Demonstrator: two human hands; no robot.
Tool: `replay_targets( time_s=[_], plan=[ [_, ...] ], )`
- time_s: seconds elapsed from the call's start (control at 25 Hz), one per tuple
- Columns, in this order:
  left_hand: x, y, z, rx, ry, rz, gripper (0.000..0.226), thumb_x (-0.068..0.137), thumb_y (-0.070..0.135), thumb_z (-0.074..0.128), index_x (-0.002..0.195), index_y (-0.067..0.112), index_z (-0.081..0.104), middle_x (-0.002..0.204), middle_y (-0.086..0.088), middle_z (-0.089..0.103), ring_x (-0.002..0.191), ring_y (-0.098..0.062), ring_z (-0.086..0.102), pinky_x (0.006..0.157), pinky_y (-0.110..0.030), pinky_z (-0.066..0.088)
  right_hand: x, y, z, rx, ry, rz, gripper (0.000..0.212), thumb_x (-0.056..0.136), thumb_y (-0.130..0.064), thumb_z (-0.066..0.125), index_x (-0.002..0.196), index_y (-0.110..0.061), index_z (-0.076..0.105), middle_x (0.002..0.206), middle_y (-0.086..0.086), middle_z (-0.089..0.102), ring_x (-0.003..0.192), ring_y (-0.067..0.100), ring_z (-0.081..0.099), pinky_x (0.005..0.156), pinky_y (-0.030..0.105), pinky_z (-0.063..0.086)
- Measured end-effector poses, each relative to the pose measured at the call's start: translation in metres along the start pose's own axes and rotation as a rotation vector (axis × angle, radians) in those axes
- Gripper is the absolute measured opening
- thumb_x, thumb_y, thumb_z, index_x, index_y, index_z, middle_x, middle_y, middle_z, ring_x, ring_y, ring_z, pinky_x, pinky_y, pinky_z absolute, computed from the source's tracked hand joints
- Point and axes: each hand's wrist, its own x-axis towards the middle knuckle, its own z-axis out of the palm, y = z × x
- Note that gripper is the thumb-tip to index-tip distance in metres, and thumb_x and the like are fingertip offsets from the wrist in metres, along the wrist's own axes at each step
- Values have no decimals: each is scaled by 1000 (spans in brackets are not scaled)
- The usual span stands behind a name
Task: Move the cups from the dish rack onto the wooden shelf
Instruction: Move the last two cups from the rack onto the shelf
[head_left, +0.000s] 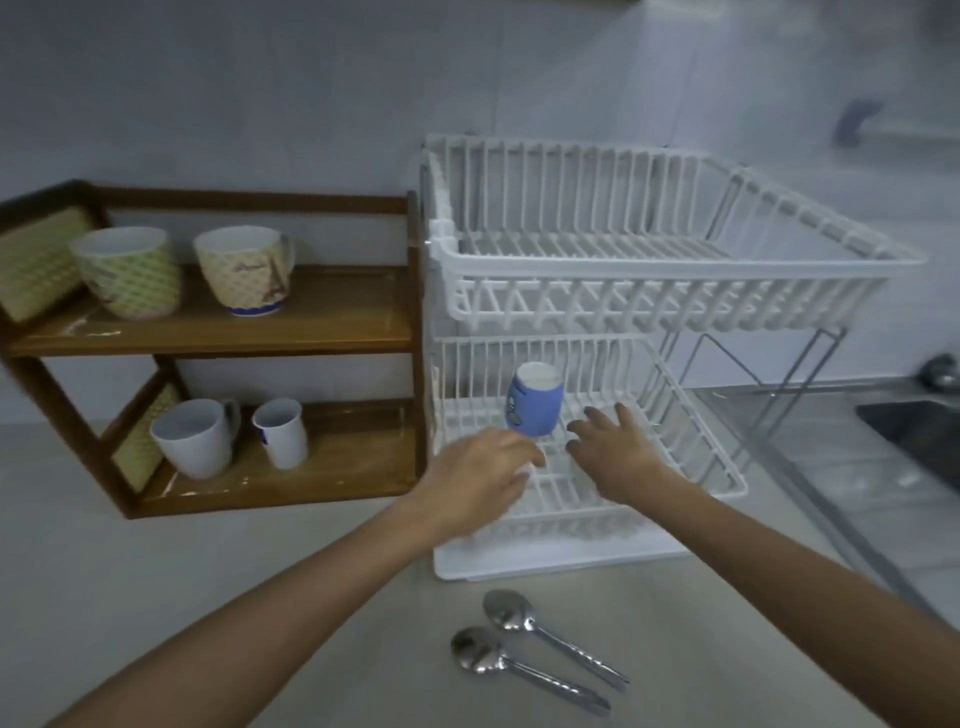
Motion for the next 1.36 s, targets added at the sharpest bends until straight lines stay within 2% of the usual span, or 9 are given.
replay_targets(
  time_s=[0.12,0.24,0.36,0.52,0.88,1.0,1.12,1.24,1.36],
  plan=[
    [54,-12,14,430,-30,51,28,78,2,58,101,10,71,106,-12,71,99,-30,66,84,-39,51,22,16,26,-443,8,-114,56,97,-27,54,146,-22,29,157,12,21,146,38,10,114,64,8],
    [95,-21,23,943,-117,117,14,71,26,70,81,33,76,92,6,77,90,-14,72,78,-32,58,37,21,37,-526,84,-73,59,94,-26,59,145,-21,30,151,11,31,140,41,24,110,60,23],
    [136,-29,34,1072,-156,126,40,78,41,71,117,36,66,128,-1,66,122,-19,58,104,-39,45,42,15,43,-583,117,-15,65,83,-18,73,139,-19,41,137,6,44,124,42,41,98,50,39],
    [173,-42,81,1287,-520,272,53,103,18,35,150,16,12,160,-16,10,146,-37,6,118,-55,4,43,16,54,-699,111,6,91,61,-16,89,137,-14,39,133,11,41,118,45,42,93,51,41],
    [176,-62,108,1403,-413,322,47,92,25,58,135,18,41,137,-8,48,128,-30,45,107,-45,37,58,14,46,-726,130,-96,76,70,-32,81,133,-17,40,120,12,42,113,37,44,97,46,37],
    [166,-58,93,1293,-177,306,20,70,26,77,88,24,71,88,3,71,80,-22,69,72,-33,56,60,24,37,-526,144,-24,56,89,-33,62,138,-14,42,135,13,44,123,42,43,104,54,33],
    [144,-45,72,1098,57,95,33,53,18,83,78,16,62,66,-2,67,54,-24,63,50,-28,51,48,48,30,-236,138,53,59,88,-26,61,140,-9,38,136,12,44,122,41,48,101,53,36],
    [113,-23,46,792,194,-207,73,31,25,86,99,13,65,83,-11,68,59,-29,61,53,-32,51,24,80,33,246,147,130,92,61,-46,81,134,-12,37,127,7,49,105,34,61,81,42,47],
    [66,4,25,278,212,-397,88,56,45,83,129,11,49,120,-9,56,100,-30,56,85,-38,43,-13,94,48,1111,191,194,84,55,-51,85,123,-22,45,117,1,59,94,22,62,69,32,52]
  ],
)
